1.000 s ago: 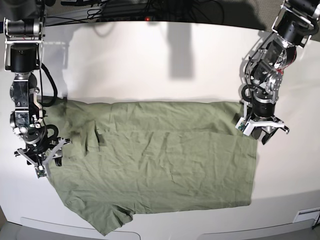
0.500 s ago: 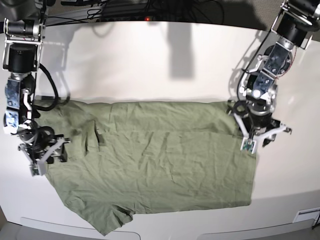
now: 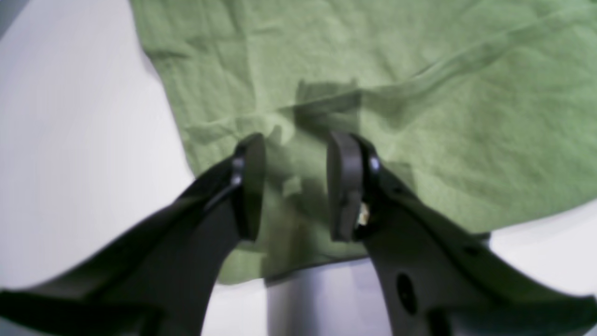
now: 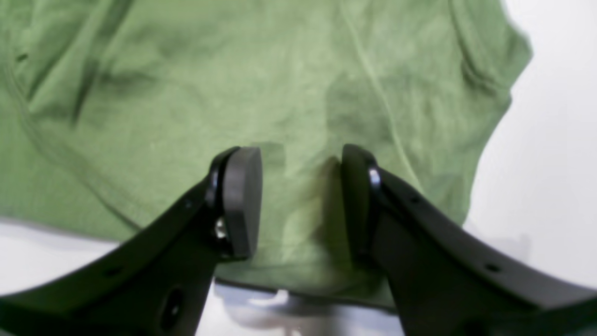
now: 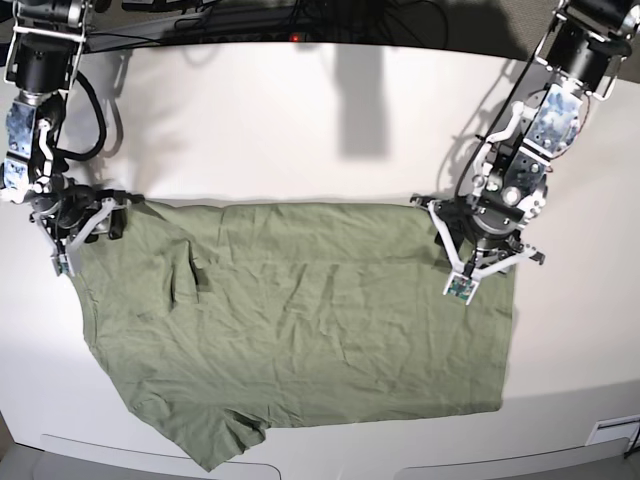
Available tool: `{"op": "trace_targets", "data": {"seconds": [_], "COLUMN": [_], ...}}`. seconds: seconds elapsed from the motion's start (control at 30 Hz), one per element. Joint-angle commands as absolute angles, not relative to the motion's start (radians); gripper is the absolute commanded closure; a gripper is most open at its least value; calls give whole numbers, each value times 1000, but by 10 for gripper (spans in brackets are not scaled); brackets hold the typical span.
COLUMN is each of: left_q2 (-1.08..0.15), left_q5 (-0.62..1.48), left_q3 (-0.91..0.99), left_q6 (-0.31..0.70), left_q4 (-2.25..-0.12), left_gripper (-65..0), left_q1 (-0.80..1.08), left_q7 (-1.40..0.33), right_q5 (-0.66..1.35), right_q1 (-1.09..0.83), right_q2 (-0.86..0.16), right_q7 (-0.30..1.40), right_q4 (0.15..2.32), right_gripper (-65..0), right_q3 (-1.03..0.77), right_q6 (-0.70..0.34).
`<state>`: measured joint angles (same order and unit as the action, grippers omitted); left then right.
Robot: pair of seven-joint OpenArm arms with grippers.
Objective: Fold the T-shirt properly
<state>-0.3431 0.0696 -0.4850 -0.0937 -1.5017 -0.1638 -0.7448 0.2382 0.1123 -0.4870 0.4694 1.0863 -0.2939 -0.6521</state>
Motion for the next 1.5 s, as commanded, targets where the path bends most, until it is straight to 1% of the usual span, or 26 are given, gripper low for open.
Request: {"op": "trace_targets", "data": {"seconds": [0.0, 0.1, 0.23, 0.37, 0.57, 0.7, 0.87, 1.0, 1.17, 1.4, 1.47], "left_q2": [-342, -315, -297, -297, -300, -301, -334, -346, -347, -347, -346], "left_q5": [81, 95, 87, 87, 87, 85, 15, -51, -82, -82, -82], "left_q3": [-479, -479, -479, -479, -479, -479, -478, -460, -407, -337, -328], "left_q6": [-96, -96, -96, -96, -96, -96, -98, -133, -142, -142, -142], "left_q4": [-1485, -1367, -1255, -1251, -1253, -1253, -1253, -1253, -1302, -1489, -1544], "left_gripper": [-219, -219, -219, -219, -219, -219, -219, -219, -219, -219, -219], "left_q1": [-184, -184, -185, -183, -146, -75, 31, 142, 274, 434, 470], "left_q7": [-726, -675, -676, -756, -778, -778, -778, -769, -750, -757, -764], "right_q5": [247, 247, 270, 271, 270, 270, 269, 262, 262, 262, 262], "right_q1": [126, 110, 91, 52, -63, -136, -221, -283, -344, -445, -475], "right_q2": [-509, -509, -509, -509, -509, -509, -509, -509, -506, -506, -506], "right_q7": [457, 470, 469, 469, 500, 503, 503, 502, 503, 541, 541], "right_q4": [1106, 1106, 1107, 1153, 1292, 1345, 1374, 1399, 1457, 1570, 1600], "right_gripper": [-282, -282, -281, -281, -280, -280, -280, -280, -280, -280, -280], "right_q3": [-301, -301, -301, -301, -301, -301, -301, -302, -302, -302, -302], "right_q6": [-656, -655, -658, -666, -657, -620, -621, -621, -621, -618, -587]}}
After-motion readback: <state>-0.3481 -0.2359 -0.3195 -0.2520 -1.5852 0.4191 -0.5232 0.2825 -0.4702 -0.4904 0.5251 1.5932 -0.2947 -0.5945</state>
